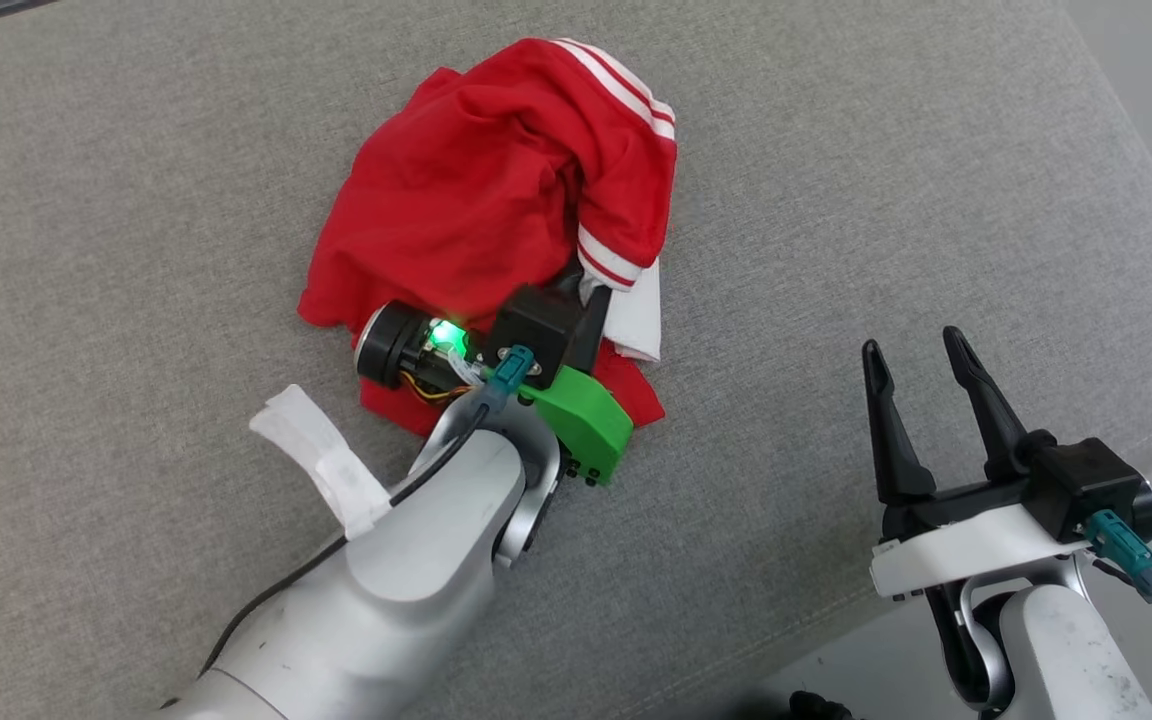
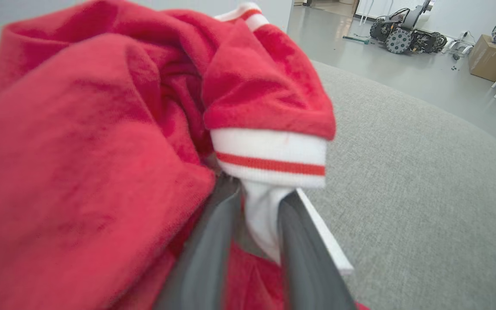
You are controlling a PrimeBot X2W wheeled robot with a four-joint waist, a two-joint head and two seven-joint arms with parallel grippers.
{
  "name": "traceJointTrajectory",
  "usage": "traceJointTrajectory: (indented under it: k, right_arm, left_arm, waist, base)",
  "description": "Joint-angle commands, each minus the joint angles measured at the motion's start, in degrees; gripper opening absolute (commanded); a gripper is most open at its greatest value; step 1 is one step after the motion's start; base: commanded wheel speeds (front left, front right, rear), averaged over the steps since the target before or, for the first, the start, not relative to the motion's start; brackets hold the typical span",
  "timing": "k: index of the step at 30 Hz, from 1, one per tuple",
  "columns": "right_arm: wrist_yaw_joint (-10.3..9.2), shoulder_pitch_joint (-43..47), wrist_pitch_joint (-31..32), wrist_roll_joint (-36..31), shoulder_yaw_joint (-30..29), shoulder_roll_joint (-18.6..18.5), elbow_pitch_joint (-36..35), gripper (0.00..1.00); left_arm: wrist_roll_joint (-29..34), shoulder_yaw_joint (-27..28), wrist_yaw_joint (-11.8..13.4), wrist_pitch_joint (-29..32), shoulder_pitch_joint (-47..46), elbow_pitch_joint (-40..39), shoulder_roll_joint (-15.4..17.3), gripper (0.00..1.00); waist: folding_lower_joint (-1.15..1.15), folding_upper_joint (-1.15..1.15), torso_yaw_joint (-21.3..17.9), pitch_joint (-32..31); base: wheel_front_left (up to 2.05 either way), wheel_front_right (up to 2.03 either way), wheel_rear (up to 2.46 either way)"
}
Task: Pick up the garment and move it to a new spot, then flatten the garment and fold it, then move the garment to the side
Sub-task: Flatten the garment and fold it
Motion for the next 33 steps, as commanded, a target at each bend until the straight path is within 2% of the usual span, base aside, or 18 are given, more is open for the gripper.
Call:
traceJointTrajectory:
  k: [1,4,8,13,17,21,25,28,33]
  right_arm:
    - [-0.02,-0.48,-0.01,0.19,-0.05,-0.03,0.19,1.0]
    - [-0.02,0.05,-0.01,0.01,0.3,-0.03,0.6,1.0]
    - [-0.02,0.55,-0.01,0.0,0.98,-0.05,1.1,1.0]
    - [-0.02,2.0,-0.01,-0.2,2.15,-0.04,2.08,1.0]
    - [-0.02,3.6,-0.01,-0.27,1.61,-0.06,2.2,1.0]
    - [-0.02,5.08,-0.01,-0.73,1.04,-0.05,2.39,1.0]
    - [-0.02,6.32,-0.01,-1.86,1.44,-0.05,2.77,1.0]
    - [-0.02,6.44,-0.01,-2.44,0.79,-0.02,2.32,1.0]
    - [-0.02,6.27,-0.01,-2.84,-0.75,-0.05,1.66,1.0]
  left_arm:
    - [-0.86,0.91,-0.86,-0.46,-1.47,-1.13,0.3,0.0]
    - [-2.81,1.75,-3.98,-0.43,-1.86,-3.51,0.3,0.0]
    - [-5.01,0.07,-8.78,-0.38,-6.55,-5.59,0.27,0.0]
    - [-10.14,0.27,-11.56,1.46,-16.03,-6.09,0.25,0.0]
    - [-15.19,1.77,-12.0,1.85,-25.0,-6.93,0.21,0.0]
    - [-16.84,3.64,-11.24,0.96,-33.88,-5.02,0.27,0.0]
    - [-17.84,7.58,-10.62,-0.01,-38.04,-1.36,0.27,0.0]
    - [-20.58,10.42,-10.23,-0.32,-35.78,1.08,0.36,0.0]
    - [-26.54,13.23,-11.58,-0.36,-23.11,3.75,0.69,0.0]
  waist:
    - [-0.01,0.0,0.32,-0.79]
    - [-0.01,0.0,0.52,-2.42]
    - [-0.01,0.0,-0.05,-5.61]
    - [-0.01,0.0,-1.79,-9.95]
    - [-0.01,0.0,-2.15,-12.11]
    - [-0.01,0.0,-1.77,-14.04]
    - [-0.01,0.0,-0.61,-16.05]
    - [-0.01,0.0,1.46,-16.28]
    - [-0.01,0.0,5.29,-15.9]
  base:
    - [0.0,0.0,0.0]
    - [0.0,0.0,0.0]
    - [0.0,0.0,0.0]
    - [0.0,0.0,0.0]
    - [0.0,0.0,0.0]
    - [0.0,0.0,0.0]
    - [0.0,0.0,0.0]
    - [0.0,0.0,0.0]
    - [0.0,0.0,0.0]
